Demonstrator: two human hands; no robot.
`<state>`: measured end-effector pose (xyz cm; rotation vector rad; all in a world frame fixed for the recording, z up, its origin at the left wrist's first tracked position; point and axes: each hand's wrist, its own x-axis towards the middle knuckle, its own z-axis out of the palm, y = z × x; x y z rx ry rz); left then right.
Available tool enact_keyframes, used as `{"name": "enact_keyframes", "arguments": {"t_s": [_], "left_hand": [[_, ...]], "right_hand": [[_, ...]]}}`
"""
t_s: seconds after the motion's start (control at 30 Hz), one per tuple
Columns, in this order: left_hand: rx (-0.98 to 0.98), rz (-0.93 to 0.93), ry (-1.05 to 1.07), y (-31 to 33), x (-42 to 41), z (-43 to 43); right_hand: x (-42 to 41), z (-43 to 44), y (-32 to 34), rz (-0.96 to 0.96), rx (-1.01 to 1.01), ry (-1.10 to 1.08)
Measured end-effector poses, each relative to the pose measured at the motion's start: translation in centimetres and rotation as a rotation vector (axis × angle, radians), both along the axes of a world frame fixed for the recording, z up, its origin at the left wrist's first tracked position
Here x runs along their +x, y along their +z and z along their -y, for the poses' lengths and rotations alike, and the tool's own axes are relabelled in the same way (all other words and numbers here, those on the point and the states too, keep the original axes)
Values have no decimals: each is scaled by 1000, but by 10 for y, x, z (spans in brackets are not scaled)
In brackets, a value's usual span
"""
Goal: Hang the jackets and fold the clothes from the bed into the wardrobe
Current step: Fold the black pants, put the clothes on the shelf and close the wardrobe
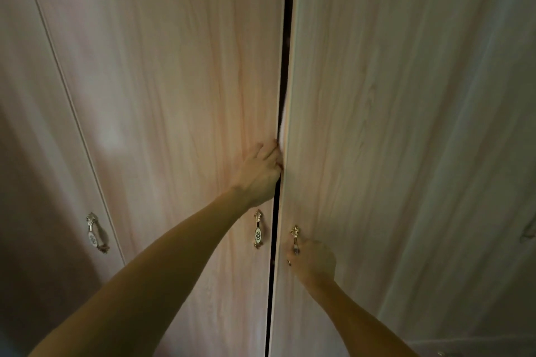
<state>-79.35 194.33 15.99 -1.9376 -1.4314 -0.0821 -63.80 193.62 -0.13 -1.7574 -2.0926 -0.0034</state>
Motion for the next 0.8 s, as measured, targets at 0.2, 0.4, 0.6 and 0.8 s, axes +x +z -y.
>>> {"name": "enact_keyframes", "arguments": {"t_s": [0.2,0.4,0.6,0.8], "left_hand": [[-35,253,-7,-3,-12,15],[58,156,-77,13,-13,-1],[-63,-93,109,28,8,-11],[65,24,-100,19,-23,3]], "right_hand": [[-4,-7,-1,-42,-41,5],[0,-6,-1,-37,-11,24],[0,-9,-3,-23,4,33],[-4,-14,-4,-24,2,51]]}}
